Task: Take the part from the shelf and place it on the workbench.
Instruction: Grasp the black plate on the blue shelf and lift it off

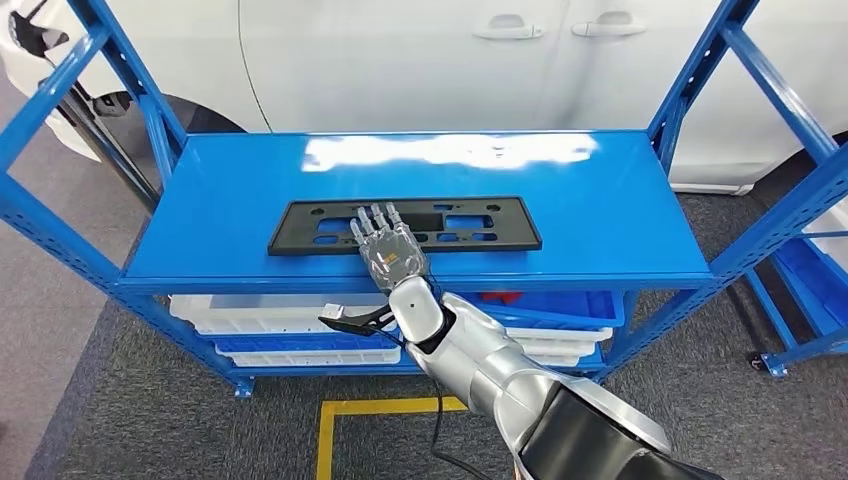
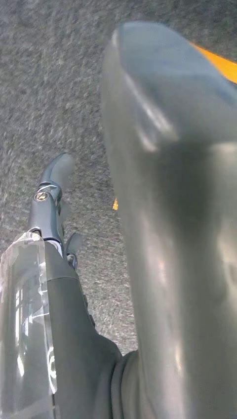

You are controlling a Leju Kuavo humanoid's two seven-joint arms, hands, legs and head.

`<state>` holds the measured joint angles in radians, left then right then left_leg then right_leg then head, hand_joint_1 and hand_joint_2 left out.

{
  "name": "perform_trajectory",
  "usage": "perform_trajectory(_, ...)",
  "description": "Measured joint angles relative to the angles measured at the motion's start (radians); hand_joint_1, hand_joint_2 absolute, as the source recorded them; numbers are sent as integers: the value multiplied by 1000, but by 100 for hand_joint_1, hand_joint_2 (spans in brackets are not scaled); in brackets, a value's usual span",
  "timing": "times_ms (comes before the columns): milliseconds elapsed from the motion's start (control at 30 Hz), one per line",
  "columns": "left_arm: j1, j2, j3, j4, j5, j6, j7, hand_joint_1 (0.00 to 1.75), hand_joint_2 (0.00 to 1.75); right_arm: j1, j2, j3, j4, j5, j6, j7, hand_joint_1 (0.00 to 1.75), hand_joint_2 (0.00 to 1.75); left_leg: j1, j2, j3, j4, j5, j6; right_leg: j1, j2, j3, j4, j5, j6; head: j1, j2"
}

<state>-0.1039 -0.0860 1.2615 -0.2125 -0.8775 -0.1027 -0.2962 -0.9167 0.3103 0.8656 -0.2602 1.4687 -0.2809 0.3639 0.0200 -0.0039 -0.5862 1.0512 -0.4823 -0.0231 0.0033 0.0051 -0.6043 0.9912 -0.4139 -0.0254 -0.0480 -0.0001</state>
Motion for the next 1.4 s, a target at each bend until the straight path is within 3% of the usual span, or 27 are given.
perform_trajectory(100,1,2,0,0,-2,-1,0,0,0,6,-3,-6,3,0,0,4,0,175,3,0,-94,180,-71,-8,-1,-1,16,-5,-8,-10,0,0)
perform_trajectory(167,2,3,0,0,-3,-1,1,0,0,15,-7,-9,5,0,0,6,0,175,4,0,-136,233,-63,-13,0,0,24,-3,-17,-10,0,0)
perform_trajectory(200,2,3,0,0,-4,0,2,0,0,18,-9,-10,6,0,0,6,0,175,4,1,-129,203,-31,-14,0,1,29,0,-22,-8,0,0)
perform_trajectory(233,2,3,0,0,-4,-1,2,0,0,19,-10,-11,7,0,0,7,0,175,4,1,-106,140,13,-13,-1,2,34,5,-30,-6,0,0)
perform_trajectory(300,-1,4,0,0,-6,0,4,0,0,19,-12,-15,7,0,-1,7,0,175,3,1,-53,19,67,-6,2,4,39,15,-44,3,0,0)
perform_trajectory(367,-3,4,0,0,-9,0,8,0,0,20,-15,-19,8,-2,-2,7,0,175,-1,0,-34,-25,69,6,6,5,37,19,-50,12,0,0)
perform_trajectory(433,-4,4,0,0,-12,0,11,0,0,20,-17,-23,8,-3,-3,7,0,175,1,-1,-33,-31,67,18,6,4,36,20,-54,22,0,0)
perform_trajectory(500,-6,3,0,0,-14,0,13,0,0,19,-19,-26,8,-2,-4,7,0,175,4,-1,-28,-36,66,28,4,3,22,55,-78,33,0,0)
perform_trajectory(600,-10,4,0,0,-15,0,13,0,0,22,-24,-33,9,1,-3,7,0,175,4,0,-23,-38,62,38,-2,1,-76,238,-154,44,0,0)
perform_trajectory(633,-10,4,0,0,-16,0,14,0,0,26,-26,-35,9,1,-2,7,0,175,4,0,-22,-37,60,39,-5,1,-109,291,-164,46,0,0)
perform_trajectory(667,-10,4,0,0,-16,0,14,0,0,28,-28,-36,10,2,-1,8,0,175,4,0,-19,-37,58,39,-6,1,-126,308,-154,46,0,0)
perform_trajectory(700,-10,4,0,0,-16,0,14,0,0,29,-30,-38,10,2,-1,9,0,175,4,-1,-16,-36,55,38,-7,1,-124,286,-125,45,0,0)
perform_trajectory(767,-11,4,0,0,-16,0,14,0,0,28,-31,-40,10,2,1,12,0,175,4,-3,-7,-36,49,34,-7,1,-73,155,-45,36,0,0)
perform_trajectory(833,-14,2,-1,0,-17,0,14,0,0,27,-32,-43,10,2,6,15,0,175,2,-3,-3,-35,43,26,-1,0,-27,48,-5,26,0,0)
perform_trajectory(900,-15,1,-1,0,-17,0,16,0,0,26,-33,-46,10,2,10,20,0,175,1,-3,-2,-37,40,15,5,2,-18,24,-7,21,0,0)
perform_trajectory(1000,-18,2,-1,0,-17,0,16,0,0,24,-35,-51,9,2,11,23,0,175,2,-1,-5,-18,22,-1,-2,2,-6,10,-4,7,0,0)
perform_trajectory(1033,-19,2,-1,1,-17,0,16,0,0,23,-35,-52,9,2,12,23,0,175,3,0,-20,19,1,-4,-5,1,0,5,-3,3,0,0)
perform_trajectory(1100,-20,2,-2,1,-17,-1,17,0,0,25,-35,-53,9,2,17,21,0,175,3,0,-83,147,-57,-9,-4,0,6,3,-7,-4,0,0)
perform_trajectory(1167,-18,2,-2,1,-15,0,17,0,0,28,-34,-54,9,3,26,16,0,175,4,0,-136,238,-77,-14,-2,0,10,5,-12,-7,0,0)
perform_trajectory(1200,-18,2,-2,1,-15,0,17,0,0,29,-33,-54,9,3,31,13,27,175,4,0,-136,229,-57,-15,-2,1,13,6,-15,-6,0,0)
perform_trajectory(1233,-18,2,-2,1,-14,0,17,0,0,29,-31,-55,9,3,36,8,60,175,4,0,-118,184,-22,-14,-2,2,18,7,-19,-5,0,0)
perform_trajectory(1300,-19,2,-2,1,-13,-1,15,0,0,28,-25,-56,9,3,51,-2,137,175,2,2,-56,47,46,-10,1,3,26,13,-30,2,0,0)
perform_trajectory(1333,-20,2,-2,1,-12,-1,14,0,0,28,-22,-58,9,3,60,-9,154,175,1,2,-34,0,61,-4,4,4,27,16,-33,7,0,0)
perform_trajectory(1400,-20,2,-2,1,-9,-1,12,0,0,27,-17,-61,9,3,72,-20,173,175,-2,0,-22,-29,59,8,7,5,23,20,-36,15,0,0)
